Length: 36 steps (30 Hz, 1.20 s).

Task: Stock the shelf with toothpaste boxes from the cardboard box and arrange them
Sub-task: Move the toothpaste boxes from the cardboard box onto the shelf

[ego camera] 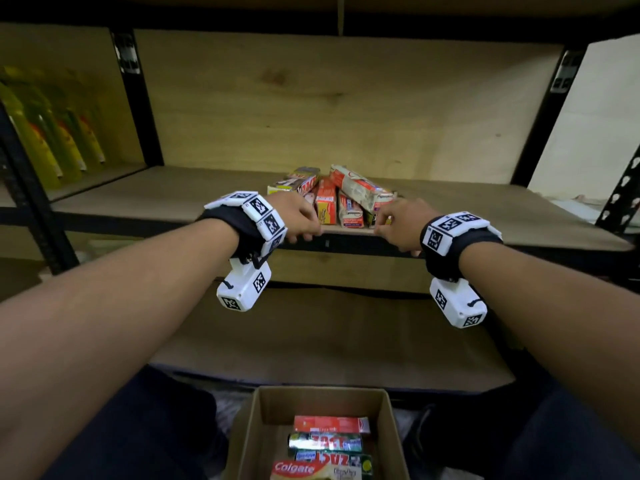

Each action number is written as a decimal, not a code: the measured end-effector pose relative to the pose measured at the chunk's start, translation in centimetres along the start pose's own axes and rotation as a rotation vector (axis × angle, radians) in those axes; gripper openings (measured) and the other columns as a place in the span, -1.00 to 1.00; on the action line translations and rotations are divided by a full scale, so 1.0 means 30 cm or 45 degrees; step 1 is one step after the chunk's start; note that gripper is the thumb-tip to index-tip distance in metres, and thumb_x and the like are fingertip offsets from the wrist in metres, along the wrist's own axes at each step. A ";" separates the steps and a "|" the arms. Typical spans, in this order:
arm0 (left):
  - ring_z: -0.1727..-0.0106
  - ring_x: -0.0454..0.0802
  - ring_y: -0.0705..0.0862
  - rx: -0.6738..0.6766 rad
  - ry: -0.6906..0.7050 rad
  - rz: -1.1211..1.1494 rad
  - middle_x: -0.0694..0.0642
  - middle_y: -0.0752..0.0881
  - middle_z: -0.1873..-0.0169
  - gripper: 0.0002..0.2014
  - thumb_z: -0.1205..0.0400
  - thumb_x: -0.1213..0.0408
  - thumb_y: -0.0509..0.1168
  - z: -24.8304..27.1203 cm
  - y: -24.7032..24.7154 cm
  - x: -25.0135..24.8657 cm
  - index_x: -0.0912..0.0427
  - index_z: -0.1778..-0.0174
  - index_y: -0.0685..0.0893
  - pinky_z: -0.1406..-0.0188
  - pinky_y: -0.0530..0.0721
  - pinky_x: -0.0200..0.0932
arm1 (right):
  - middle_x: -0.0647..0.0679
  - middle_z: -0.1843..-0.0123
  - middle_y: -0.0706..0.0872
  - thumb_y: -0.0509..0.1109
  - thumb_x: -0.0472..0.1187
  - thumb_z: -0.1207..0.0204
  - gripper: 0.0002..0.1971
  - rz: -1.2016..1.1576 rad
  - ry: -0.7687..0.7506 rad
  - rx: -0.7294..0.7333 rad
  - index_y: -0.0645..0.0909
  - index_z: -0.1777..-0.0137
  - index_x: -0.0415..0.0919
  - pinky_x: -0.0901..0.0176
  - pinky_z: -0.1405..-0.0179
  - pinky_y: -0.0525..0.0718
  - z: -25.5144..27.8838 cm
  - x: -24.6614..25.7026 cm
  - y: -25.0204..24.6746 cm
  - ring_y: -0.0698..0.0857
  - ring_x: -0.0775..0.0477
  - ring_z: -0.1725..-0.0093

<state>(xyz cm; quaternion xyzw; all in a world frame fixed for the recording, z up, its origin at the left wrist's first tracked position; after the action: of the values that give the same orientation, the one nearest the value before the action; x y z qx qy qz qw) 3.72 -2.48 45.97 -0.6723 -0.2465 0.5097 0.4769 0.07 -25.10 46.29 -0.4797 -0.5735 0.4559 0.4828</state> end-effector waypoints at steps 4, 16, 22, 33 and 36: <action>0.19 -0.06 0.82 0.211 0.011 0.062 -0.10 0.84 0.16 -0.86 -0.63 0.08 0.35 0.039 0.148 0.071 -0.03 0.06 0.81 0.27 0.73 -0.16 | -0.02 -0.08 0.74 0.28 -0.08 -0.69 -0.82 -0.055 -0.046 0.144 0.70 -0.13 -0.04 0.09 0.11 0.70 0.043 -0.005 0.140 0.62 0.01 0.24; 0.38 -0.09 0.73 0.508 -0.169 0.139 -0.03 0.85 0.22 -0.87 -0.56 0.19 0.36 0.077 0.695 0.353 0.06 0.10 0.82 0.51 0.59 -0.41 | 0.06 -0.11 0.70 0.30 -0.13 -0.66 -0.80 -0.057 -0.108 0.645 0.74 -0.14 0.01 0.22 0.08 0.59 0.113 -0.034 0.701 0.61 0.07 0.13; 0.27 -0.23 0.74 0.639 -0.236 0.175 -0.14 0.83 0.23 -0.84 -0.54 0.07 0.37 0.101 0.968 0.482 -0.02 0.10 0.84 0.29 0.62 -0.34 | 0.07 -0.18 0.73 0.25 -0.17 -0.65 -0.78 -0.106 -0.043 0.815 0.73 -0.07 0.05 0.20 -0.13 0.63 0.145 -0.069 0.989 0.70 -0.04 -0.14; -0.20 0.02 0.70 0.898 -0.525 0.215 -0.01 0.74 -0.14 -0.67 -0.53 -0.04 0.41 0.230 1.343 0.678 0.04 -0.12 0.78 -0.09 0.61 -0.25 | 0.00 -0.14 0.76 0.32 -0.20 -0.61 -0.84 -0.277 0.184 1.008 0.67 -0.03 0.08 0.23 0.14 0.62 0.227 -0.143 1.421 0.72 -0.01 0.05; -0.19 0.12 0.67 0.902 -0.556 0.115 0.10 0.68 -0.24 -0.57 -0.61 -0.05 0.38 0.240 1.408 0.727 0.09 -0.32 0.65 -0.14 0.64 -0.12 | -0.09 -0.14 0.72 0.36 -0.20 -0.57 -0.80 -0.305 0.257 1.060 0.55 -0.09 0.14 0.17 0.17 0.67 0.249 -0.155 1.521 0.75 -0.09 0.04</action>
<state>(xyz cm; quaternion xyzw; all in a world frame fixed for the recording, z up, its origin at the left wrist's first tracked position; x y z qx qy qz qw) -1.61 0.26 -1.74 -0.3529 -0.1214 0.7139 0.5925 -1.97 -24.50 -0.12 -0.2169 -0.3427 0.5398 0.7376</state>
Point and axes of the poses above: each hand's wrist, its own z-axis away from the middle knuckle, its own y-axis out of the palm, x = y × z, the point moved 1 cm from there along -z, towards the middle knuckle
